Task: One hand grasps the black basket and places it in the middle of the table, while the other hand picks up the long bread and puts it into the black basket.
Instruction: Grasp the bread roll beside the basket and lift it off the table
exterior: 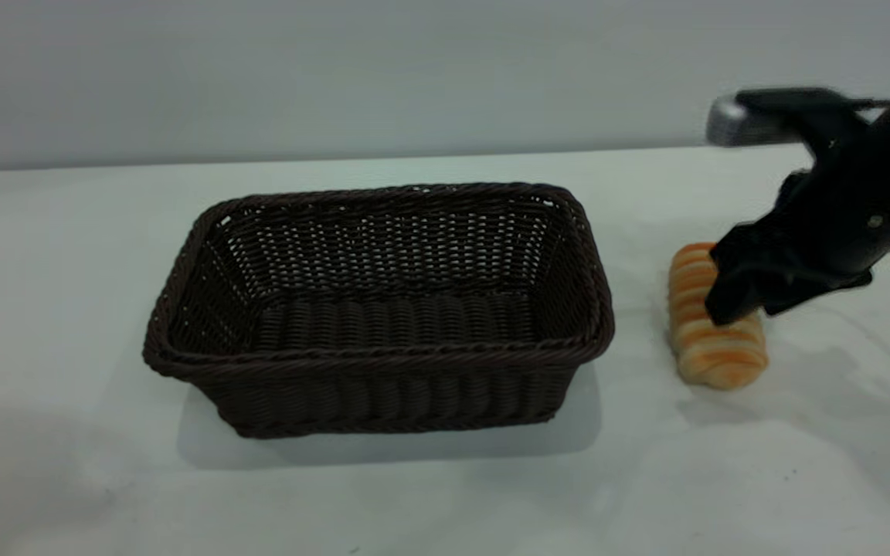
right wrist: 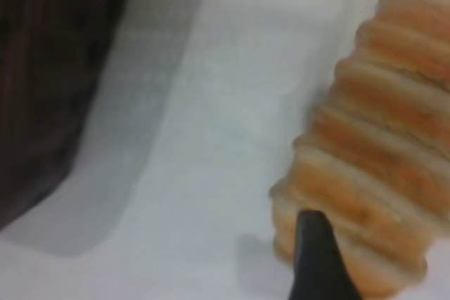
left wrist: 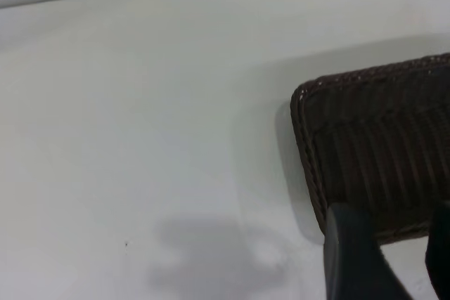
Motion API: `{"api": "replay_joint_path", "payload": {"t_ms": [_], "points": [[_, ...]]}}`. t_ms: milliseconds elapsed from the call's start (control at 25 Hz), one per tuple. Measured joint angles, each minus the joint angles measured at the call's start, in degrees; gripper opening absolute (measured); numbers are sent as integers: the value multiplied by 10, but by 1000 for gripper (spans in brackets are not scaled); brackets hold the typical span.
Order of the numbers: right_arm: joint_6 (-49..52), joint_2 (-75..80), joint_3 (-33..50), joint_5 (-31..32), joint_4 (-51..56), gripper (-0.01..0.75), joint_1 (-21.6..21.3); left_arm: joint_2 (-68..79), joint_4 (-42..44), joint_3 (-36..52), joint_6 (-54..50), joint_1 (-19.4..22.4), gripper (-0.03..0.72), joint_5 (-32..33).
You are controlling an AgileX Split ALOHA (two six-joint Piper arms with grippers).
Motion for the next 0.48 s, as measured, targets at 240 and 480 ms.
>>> {"api": "replay_joint_path", "payload": {"t_ms": [240, 480], "points": [[-2, 53, -22, -24, 11, 347, 0, 0, 0, 0, 0, 0, 328, 8], [-2, 53, -22, -17, 15, 59, 0, 0, 0, 0, 0, 0, 328, 18]]}}
